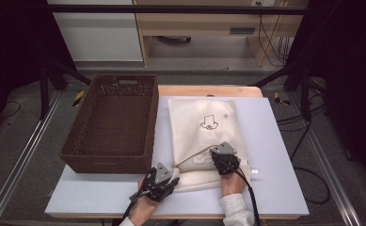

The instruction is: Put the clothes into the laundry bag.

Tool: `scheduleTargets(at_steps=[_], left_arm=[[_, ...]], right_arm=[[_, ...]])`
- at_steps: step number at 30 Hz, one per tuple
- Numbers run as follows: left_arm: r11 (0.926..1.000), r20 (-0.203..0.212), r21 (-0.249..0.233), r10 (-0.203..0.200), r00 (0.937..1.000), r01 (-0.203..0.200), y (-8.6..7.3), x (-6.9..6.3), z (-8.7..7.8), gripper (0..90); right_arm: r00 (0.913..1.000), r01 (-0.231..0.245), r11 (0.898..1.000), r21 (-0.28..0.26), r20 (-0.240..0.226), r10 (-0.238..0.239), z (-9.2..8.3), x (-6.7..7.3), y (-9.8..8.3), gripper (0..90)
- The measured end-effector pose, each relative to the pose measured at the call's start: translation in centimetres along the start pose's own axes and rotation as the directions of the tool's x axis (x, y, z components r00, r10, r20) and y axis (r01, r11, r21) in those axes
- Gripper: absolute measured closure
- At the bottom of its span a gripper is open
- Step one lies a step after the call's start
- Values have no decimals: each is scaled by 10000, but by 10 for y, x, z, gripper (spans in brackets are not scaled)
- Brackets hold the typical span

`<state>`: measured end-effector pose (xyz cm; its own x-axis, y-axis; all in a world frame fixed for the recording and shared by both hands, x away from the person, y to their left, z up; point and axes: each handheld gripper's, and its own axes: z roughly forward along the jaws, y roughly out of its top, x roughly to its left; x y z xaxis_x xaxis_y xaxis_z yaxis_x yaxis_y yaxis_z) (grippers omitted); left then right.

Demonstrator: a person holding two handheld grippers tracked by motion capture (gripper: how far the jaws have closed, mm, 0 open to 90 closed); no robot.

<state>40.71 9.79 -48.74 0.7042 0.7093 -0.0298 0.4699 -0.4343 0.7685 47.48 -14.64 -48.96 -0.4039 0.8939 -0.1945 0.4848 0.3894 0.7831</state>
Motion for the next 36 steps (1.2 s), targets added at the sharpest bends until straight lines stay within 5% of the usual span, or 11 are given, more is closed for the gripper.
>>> scheduleTargets(at_steps=[7,11,18,24,30,34,36], left_arm=[[10000,-74,-2,18,10000,-18,0,-1,0,784],[10000,-102,6,34,9999,-34,0,-1,0,785],[10000,-133,-36,64,9999,-65,0,-2,0,786],[10000,-77,-40,-9,10000,8,0,-1,0,786],[9997,-97,-229,-101,9999,99,3,0,-5,617],[9981,-39,-466,-412,9991,410,7,6,-9,539],[9975,-94,-470,-540,9985,535,7,8,-9,553]], right_arm=[[9862,-725,9958,-557,-1529,633,-26,-6,-5,823],[9727,-615,9957,-688,-2276,444,-39,4,-7,866],[9617,-205,9952,-959,-2739,-66,-54,14,-11,900],[9730,-542,9852,-1625,-2302,155,-86,-15,-13,776],[9931,-859,9787,-1866,-945,692,-115,-52,-20,569],[9897,-1387,9818,-1299,-545,1326,-106,-71,-35,448],[9852,-1612,9842,-727,-714,1561,-95,-76,-44,448]])
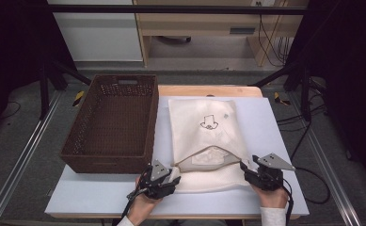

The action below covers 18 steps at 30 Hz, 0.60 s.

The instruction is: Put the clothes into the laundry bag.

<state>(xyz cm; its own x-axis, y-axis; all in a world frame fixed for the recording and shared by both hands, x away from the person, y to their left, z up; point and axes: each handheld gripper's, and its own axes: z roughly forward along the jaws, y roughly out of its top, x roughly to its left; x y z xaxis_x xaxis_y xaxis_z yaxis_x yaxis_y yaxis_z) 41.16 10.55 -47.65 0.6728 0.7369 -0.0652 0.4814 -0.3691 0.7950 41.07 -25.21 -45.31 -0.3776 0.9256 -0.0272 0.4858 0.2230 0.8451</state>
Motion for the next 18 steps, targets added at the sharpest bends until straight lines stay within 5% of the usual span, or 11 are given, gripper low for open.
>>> scheduleTargets(at_steps=[5,7,14,18], left_arm=[[9997,15,169,-194,9998,193,-1,3,6,775],[9999,-121,130,-105,9999,107,-1,2,6,813],[10000,-350,-19,-58,9994,57,-2,7,0,810],[9999,-228,-120,-62,9997,59,-3,7,-1,665]], right_arm=[[9966,-563,9928,1056,-541,623,18,-9,-15,609],[9937,-748,9917,1042,-758,829,16,-12,-17,702],[9916,-668,9904,1207,-1022,794,10,-5,-27,752],[9941,-526,9922,1130,-884,628,10,-4,-25,631]])
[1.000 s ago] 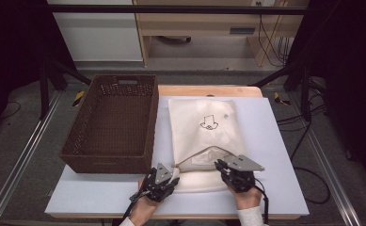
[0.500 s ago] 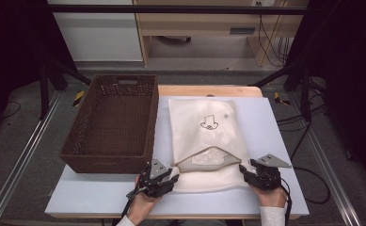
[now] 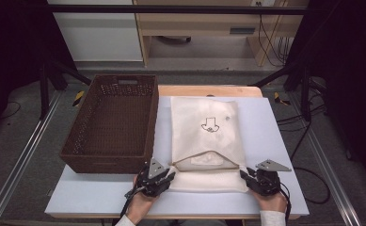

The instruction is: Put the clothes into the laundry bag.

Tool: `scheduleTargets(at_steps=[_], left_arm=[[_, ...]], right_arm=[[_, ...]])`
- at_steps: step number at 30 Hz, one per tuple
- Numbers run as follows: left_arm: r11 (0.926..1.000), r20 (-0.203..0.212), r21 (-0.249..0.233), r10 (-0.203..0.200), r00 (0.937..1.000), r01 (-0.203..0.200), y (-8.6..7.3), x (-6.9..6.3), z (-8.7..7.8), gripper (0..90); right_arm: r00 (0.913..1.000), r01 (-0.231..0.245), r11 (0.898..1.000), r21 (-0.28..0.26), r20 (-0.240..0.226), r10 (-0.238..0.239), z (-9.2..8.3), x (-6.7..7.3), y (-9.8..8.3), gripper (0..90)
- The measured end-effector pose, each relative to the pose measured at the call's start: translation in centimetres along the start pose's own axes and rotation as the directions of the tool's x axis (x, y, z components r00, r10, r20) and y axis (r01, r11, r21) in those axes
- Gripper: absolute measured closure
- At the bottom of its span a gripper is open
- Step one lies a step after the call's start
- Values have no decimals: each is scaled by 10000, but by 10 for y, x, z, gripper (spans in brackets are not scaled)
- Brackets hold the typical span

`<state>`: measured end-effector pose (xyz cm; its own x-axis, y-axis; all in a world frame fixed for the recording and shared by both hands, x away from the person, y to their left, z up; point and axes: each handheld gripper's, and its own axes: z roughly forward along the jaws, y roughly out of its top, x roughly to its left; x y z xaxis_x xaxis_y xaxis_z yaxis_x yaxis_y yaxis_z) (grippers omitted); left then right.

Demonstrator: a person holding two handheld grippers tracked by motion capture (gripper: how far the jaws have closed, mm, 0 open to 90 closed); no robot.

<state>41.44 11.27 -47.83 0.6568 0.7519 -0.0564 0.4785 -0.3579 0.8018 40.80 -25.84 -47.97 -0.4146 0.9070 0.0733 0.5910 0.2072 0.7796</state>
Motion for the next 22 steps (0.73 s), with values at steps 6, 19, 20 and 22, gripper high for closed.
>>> scheduleTargets(at_steps=[6,19,20,22], left_arm=[[9976,477,-662,229,9986,-198,7,-1,-16,454],[9986,764,-328,450,9961,-426,2,11,-33,296],[9986,794,-322,441,9959,-417,2,11,-34,289],[9985,862,-324,468,9952,-441,1,12,-35,284]], right_arm=[[9985,515,9917,-1181,261,-488,-14,-5,5,385],[9961,-19,9700,-2430,846,231,-37,-23,9,160],[9957,-92,9698,-2438,870,313,-38,-24,8,158],[9955,-110,9685,-2489,885,340,-38,-25,8,156]])
